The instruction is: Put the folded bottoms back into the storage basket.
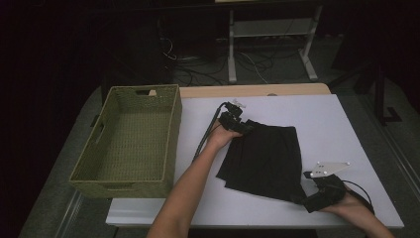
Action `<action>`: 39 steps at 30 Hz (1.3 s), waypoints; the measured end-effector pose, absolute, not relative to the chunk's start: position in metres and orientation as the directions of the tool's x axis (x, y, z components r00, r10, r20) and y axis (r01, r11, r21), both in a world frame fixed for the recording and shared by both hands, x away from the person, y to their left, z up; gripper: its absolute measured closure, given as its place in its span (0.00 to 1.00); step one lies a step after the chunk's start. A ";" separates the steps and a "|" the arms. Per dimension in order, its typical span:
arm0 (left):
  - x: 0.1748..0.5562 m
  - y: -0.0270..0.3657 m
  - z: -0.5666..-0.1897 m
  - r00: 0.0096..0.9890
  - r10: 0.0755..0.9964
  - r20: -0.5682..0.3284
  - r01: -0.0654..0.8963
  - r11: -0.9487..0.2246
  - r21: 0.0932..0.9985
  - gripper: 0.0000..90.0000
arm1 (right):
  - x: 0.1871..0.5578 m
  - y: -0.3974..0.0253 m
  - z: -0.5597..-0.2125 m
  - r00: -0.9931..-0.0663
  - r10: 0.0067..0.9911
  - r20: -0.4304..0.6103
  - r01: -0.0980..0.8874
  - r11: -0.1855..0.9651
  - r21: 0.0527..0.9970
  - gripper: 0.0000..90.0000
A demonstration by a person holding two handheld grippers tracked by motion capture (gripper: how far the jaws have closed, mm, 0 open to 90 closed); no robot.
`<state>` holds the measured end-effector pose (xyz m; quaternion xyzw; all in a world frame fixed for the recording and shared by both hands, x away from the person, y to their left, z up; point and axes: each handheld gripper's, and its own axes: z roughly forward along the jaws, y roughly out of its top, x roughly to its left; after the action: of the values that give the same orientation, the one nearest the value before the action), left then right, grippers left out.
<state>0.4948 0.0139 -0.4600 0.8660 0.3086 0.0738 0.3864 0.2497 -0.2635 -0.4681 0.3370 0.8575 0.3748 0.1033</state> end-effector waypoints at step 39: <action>0.487 0.018 -0.453 0.817 0.533 -0.220 0.502 -0.469 0.727 0.91 | 0.249 -0.263 -0.469 -0.748 0.659 0.075 0.507 0.494 0.706 0.02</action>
<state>0.4866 0.0182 -0.4528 0.8569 0.3021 0.0187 0.4173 0.2494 -0.2629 -0.4691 0.3396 0.8583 0.3707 0.1030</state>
